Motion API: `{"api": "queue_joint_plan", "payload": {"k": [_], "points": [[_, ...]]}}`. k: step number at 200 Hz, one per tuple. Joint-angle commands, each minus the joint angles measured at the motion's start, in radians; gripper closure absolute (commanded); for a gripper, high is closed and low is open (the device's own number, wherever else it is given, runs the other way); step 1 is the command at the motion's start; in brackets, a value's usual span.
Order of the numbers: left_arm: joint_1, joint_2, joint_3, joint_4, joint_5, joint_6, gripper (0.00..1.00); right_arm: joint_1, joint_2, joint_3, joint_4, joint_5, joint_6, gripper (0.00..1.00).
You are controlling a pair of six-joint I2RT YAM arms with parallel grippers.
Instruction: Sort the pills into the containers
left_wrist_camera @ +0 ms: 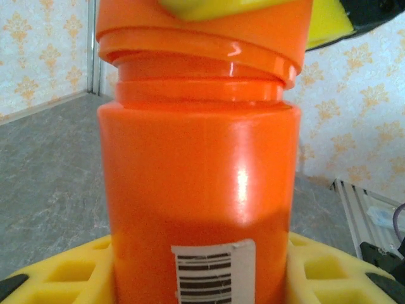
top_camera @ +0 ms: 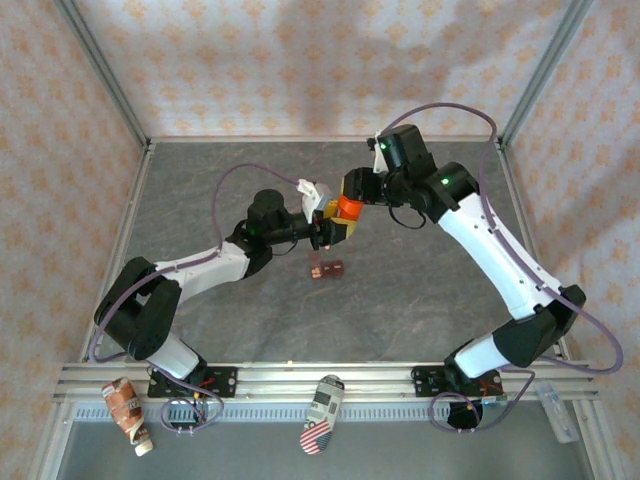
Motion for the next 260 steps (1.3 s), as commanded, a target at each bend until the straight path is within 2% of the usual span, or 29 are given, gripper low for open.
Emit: {"api": "queue_joint_plan", "payload": {"k": [1,41,74,146,165,198,220,260], "points": [[-0.006,-0.059,0.081,0.007,0.035,0.061,1.0,0.031,0.035,0.034,-0.131,-0.055,-0.126,0.6],[-0.003,-0.064,0.1,-0.05,0.066,0.086,1.0,0.031,0.076,0.108,-0.241,-0.085,-0.246,0.6],[-0.004,-0.053,0.099,-0.026,0.075,0.068,1.0,0.032,0.085,0.1,-0.261,-0.101,-0.26,0.6],[0.002,-0.067,0.117,-0.106,0.082,0.101,1.0,0.031,0.083,0.078,-0.323,-0.072,-0.296,0.6],[0.003,-0.07,0.118,-0.116,0.058,0.107,1.0,0.031,0.086,0.066,-0.312,-0.056,-0.251,0.6],[-0.007,-0.082,0.099,-0.102,-0.052,0.133,1.0,0.037,0.103,0.018,-0.237,0.044,0.001,0.63],[-0.014,-0.081,0.103,-0.126,-0.081,0.154,1.0,0.058,0.092,-0.035,-0.153,0.077,0.116,0.63],[-0.02,-0.078,0.11,-0.189,-0.08,0.187,1.0,0.07,0.115,0.003,-0.146,0.092,0.146,0.6]]}}
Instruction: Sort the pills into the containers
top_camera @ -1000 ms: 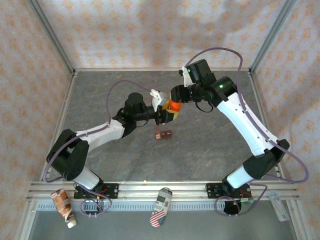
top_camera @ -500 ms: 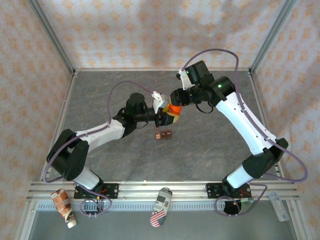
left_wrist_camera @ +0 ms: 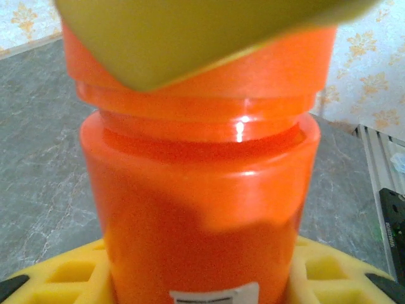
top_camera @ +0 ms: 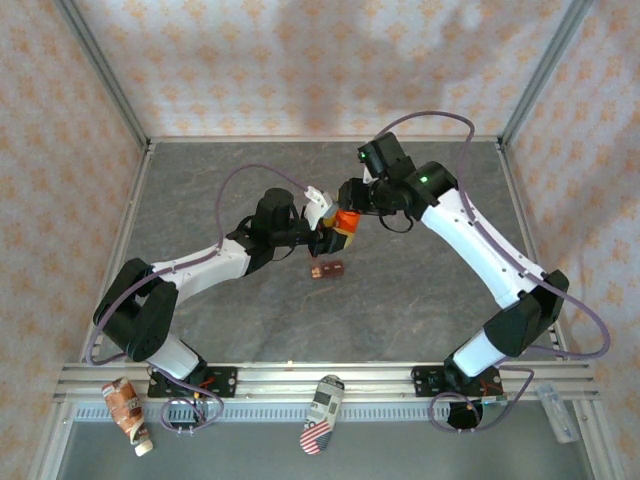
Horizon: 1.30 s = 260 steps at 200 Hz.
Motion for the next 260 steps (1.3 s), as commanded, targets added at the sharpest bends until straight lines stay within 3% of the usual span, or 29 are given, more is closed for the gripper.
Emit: {"api": "queue_joint_plan", "payload": {"k": [1,27,59,104,133,171,201,260], "points": [[-0.008,-0.069,0.061,0.112,-0.033,0.046,1.0,0.027,0.043,0.01,-0.08,0.022,0.062,0.6],[-0.007,-0.066,0.054,0.112,-0.028,0.05,1.0,0.025,0.06,0.086,-0.13,0.048,0.033,0.53],[-0.006,-0.06,0.047,0.129,-0.005,0.042,1.0,-0.002,0.051,0.202,-0.177,0.046,-0.004,0.36],[0.02,-0.058,0.044,0.193,0.113,-0.015,1.0,-0.074,-0.059,0.262,-0.182,-0.065,-0.056,0.17],[0.042,-0.041,0.063,0.247,0.24,-0.108,1.0,-0.127,-0.103,0.276,-0.209,-0.182,-0.181,0.15],[0.047,-0.005,0.093,0.367,0.366,-0.278,1.0,-0.151,-0.036,0.361,-0.334,-0.29,-0.358,0.15],[0.048,0.016,0.096,0.462,0.39,-0.367,1.0,-0.151,0.005,0.401,-0.352,-0.328,-0.384,0.16],[0.048,0.028,0.105,0.462,0.398,-0.377,1.0,-0.143,0.021,0.4,-0.338,-0.354,-0.38,0.21]]}}
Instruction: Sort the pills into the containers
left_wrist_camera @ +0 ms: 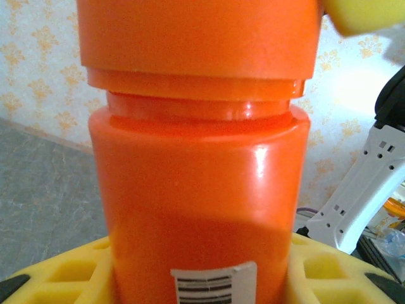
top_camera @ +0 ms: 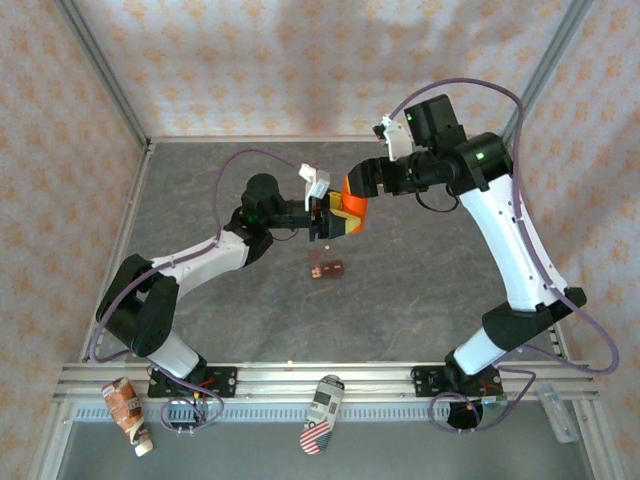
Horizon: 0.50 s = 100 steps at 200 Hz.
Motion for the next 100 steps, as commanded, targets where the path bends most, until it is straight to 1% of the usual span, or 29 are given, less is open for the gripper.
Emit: {"api": "queue_joint_plan", "payload": {"k": [1,20,69,100], "points": [[0.002,0.001,0.042,0.085,0.035,-0.024,1.0,0.006,0.004,0.018,-0.021,-0.024,-0.024,0.21],[-0.001,0.004,0.046,0.08,0.038,-0.024,1.0,0.015,0.013,0.018,-0.021,-0.018,-0.025,0.21],[-0.001,0.015,0.056,0.065,0.05,-0.028,1.0,0.022,0.03,0.031,-0.018,-0.007,-0.028,0.26],[0.0,0.02,0.058,0.054,0.056,-0.028,1.0,0.022,0.044,0.05,-0.018,-0.002,-0.026,0.25]]}}
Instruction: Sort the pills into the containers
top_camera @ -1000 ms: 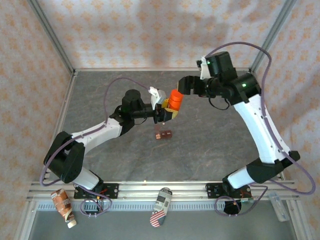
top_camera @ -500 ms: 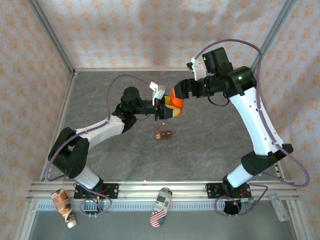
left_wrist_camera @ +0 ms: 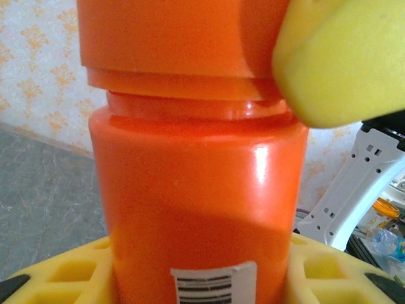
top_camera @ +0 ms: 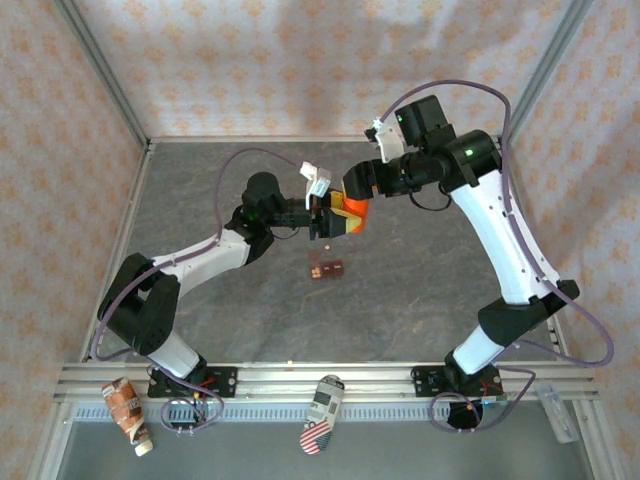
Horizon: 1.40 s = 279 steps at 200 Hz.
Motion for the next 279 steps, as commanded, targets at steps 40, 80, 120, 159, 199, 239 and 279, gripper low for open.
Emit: {"api": "queue_joint_plan", "payload": {"k": [40,80,120,159,199,239,279], "points": [[0.0,0.019,0.04,0.038,0.038,-0.001,1.0,0.004,-0.001,0.062,0.01,0.014,0.004,0.24],[0.0,0.022,0.037,0.036,0.034,0.001,1.0,0.004,-0.004,0.06,0.009,0.016,0.011,0.26],[-0.001,0.02,0.048,0.028,0.038,0.003,1.0,0.004,-0.006,0.029,0.019,0.019,0.015,0.3],[0.0,0.016,0.05,0.018,0.039,0.007,1.0,0.004,0.007,0.031,0.015,0.028,0.014,0.4],[0.0,0.006,0.062,-0.041,0.041,0.044,1.0,0.004,0.014,0.032,0.009,0.028,0.013,0.47],[0.0,-0.02,0.092,-0.199,0.039,0.152,1.0,0.004,0.029,0.049,-0.027,0.029,-0.003,0.61],[0.0,-0.052,0.142,-0.447,0.024,0.32,1.0,0.017,0.035,0.054,-0.097,0.103,-0.066,0.64]]}}
